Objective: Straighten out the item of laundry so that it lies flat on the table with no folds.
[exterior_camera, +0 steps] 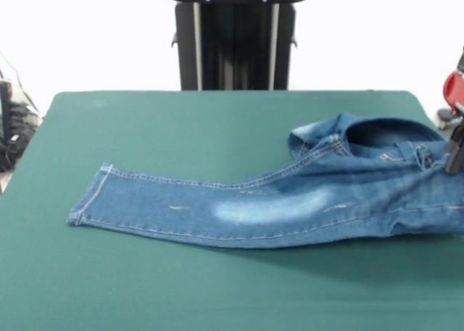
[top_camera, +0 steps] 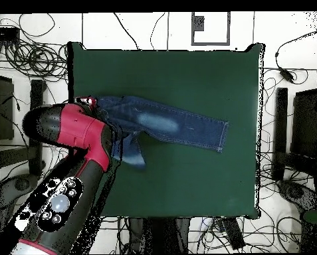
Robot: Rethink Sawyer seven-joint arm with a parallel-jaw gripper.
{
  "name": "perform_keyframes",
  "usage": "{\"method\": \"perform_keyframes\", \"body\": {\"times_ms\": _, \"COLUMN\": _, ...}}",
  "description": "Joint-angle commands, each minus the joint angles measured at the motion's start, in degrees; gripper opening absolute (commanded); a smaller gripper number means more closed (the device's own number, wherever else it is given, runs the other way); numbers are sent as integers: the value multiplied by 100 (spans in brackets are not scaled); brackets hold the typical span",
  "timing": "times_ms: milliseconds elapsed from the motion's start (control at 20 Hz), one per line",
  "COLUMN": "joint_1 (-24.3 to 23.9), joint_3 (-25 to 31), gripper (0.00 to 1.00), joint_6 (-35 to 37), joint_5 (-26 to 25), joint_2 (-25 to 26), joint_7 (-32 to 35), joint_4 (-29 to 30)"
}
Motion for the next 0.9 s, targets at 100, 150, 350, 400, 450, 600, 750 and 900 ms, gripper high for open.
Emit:
{"method": "perform_keyframes", "body": {"times_ms": 100, "joint_1": 15, "joint_3": 375, "gripper": 0, "joint_6": 120, "joint_5": 141, "joint_2": 54, "joint_7": 1513, "joint_4": -266}}
{"method": "perform_keyframes", "body": {"times_ms": 150, "joint_1": 14, "joint_3": 381, "gripper": 0, "joint_6": 84, "joint_5": 145, "joint_2": 71, "joint_7": 1503, "joint_4": -259}}
{"method": "perform_keyframes", "body": {"times_ms": 350, "joint_1": 34, "joint_3": 274, "gripper": 0, "joint_6": 8, "joint_5": 67, "joint_2": 172, "joint_7": 1455, "joint_4": -273}}
{"method": "perform_keyframes", "body": {"times_ms": 400, "joint_1": 34, "joint_3": 267, "gripper": 100, "joint_6": -16, "joint_5": 57, "joint_2": 187, "joint_7": 1449, "joint_4": -265}}
{"method": "perform_keyframes", "body": {"times_ms": 450, "joint_1": 30, "joint_3": 279, "gripper": 100, "joint_6": -43, "joint_5": 58, "joint_2": 180, "joint_7": 1430, "joint_4": -247}}
{"method": "perform_keyframes", "body": {"times_ms": 600, "joint_1": 29, "joint_3": 282, "gripper": 100, "joint_6": -86, "joint_5": 45, "joint_2": 163, "joint_7": 1402, "joint_4": -196}}
{"method": "perform_keyframes", "body": {"times_ms": 750, "joint_1": 18, "joint_3": 292, "gripper": 100, "joint_6": -54, "joint_5": 16, "joint_2": 114, "joint_7": 1351, "joint_4": -146}}
{"method": "perform_keyframes", "body": {"times_ms": 900, "joint_1": 11, "joint_3": 282, "gripper": 100, "joint_6": -34, "joint_5": -8, "joint_2": 91, "joint_7": 1326, "joint_4": -127}}
